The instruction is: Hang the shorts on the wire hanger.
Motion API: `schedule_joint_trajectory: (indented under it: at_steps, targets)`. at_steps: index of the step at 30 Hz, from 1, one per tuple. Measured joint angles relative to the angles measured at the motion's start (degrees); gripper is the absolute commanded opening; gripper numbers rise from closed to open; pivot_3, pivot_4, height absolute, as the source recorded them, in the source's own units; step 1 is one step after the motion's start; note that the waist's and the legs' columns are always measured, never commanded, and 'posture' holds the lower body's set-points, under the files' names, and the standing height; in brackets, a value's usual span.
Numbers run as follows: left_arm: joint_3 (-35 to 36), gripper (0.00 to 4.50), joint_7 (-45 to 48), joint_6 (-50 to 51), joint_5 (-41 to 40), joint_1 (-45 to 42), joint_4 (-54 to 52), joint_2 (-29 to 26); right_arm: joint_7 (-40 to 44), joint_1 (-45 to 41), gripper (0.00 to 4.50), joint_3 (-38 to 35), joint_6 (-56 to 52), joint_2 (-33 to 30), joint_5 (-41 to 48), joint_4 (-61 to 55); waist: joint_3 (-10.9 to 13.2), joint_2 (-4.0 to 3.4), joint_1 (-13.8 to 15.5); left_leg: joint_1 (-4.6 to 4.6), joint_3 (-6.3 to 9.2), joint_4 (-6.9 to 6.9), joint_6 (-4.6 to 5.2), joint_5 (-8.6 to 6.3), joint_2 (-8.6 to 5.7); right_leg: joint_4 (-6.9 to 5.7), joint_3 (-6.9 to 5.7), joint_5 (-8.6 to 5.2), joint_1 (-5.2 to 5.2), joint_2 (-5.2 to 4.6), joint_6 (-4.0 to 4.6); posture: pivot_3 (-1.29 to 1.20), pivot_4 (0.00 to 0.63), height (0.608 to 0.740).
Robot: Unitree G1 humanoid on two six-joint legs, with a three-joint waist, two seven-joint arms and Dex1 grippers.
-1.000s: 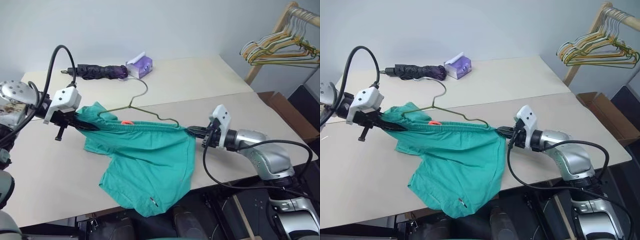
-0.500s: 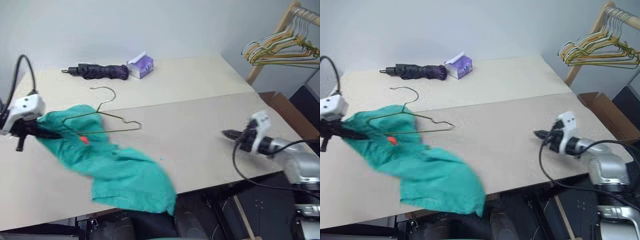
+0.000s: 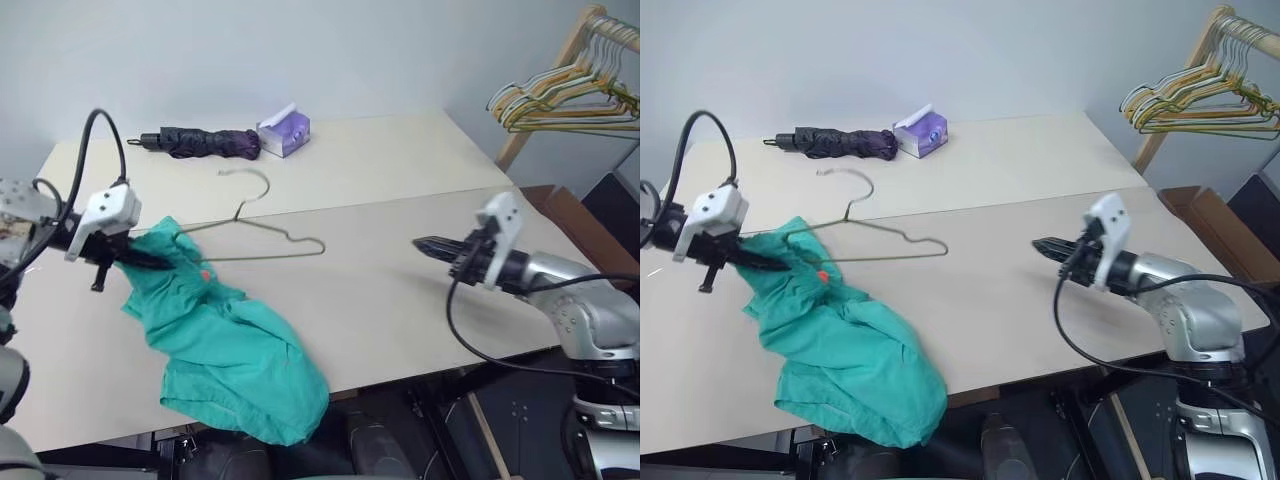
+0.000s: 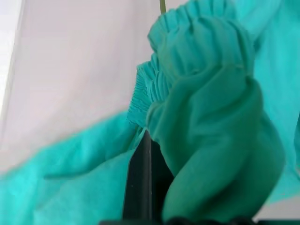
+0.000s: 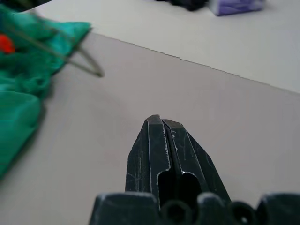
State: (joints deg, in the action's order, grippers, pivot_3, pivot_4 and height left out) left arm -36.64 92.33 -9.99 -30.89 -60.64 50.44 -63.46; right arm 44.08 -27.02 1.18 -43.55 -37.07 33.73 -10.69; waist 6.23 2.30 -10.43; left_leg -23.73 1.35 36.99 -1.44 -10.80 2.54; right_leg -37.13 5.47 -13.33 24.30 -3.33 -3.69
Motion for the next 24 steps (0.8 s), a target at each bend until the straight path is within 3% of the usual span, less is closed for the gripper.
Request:
schedule_joint_trajectory:
  at_steps: [6,16,22,24]
  targets:
    - [6.8,0.0,0.0,1.7,0.1,-2.6,0.2,8.9,-6.4,-3.7,0.02,7.3,-5.7,8.9,-2.0,-0.8,0.0,0.0,0.4,-0.1,0.03,0.02,0.0,0.0,-0.03,0.0,-0.01,0.01,0.04,-0.02,0.0,-0.15,0.048,0.74]
    - [16.6,0.0,0.0,5.2,2.4,-9.2,1.7,22.6,-8.4,2.0,0.02,-2.2,-3.9,8.4,-1.3,-4.1,-0.1,0.04,-0.2,-0.14,0.06,0.07,0.01,-0.01,-0.07,0.03,-0.04,0.05,0.02,-0.06,0.03,-0.19,0.022,0.74]
    - [16.1,0.0,0.0,4.9,6.4,-10.1,3.0,22.8,-8.6,5.5,0.02,-8.7,-2.4,4.9,-0.1,-9.8,-0.1,-0.05,-2.4,-0.03,0.06,0.05,0.01,-0.01,-0.07,-0.03,0.01,0.03,-0.03,-0.04,-0.01,-0.2,0.036,0.74]
    - [15.4,0.0,0.0,4.4,7.9,-9.9,3.5,21.1,-6.5,6.4,0.64,-10.9,-2.0,0.4,0.3,-11.9,-0.1,-0.08,-2.9,-0.03,0.06,0.04,0.01,-0.01,-0.07,-0.02,0.02,0.02,-0.03,-0.05,-0.02,-0.2,0.047,0.74]
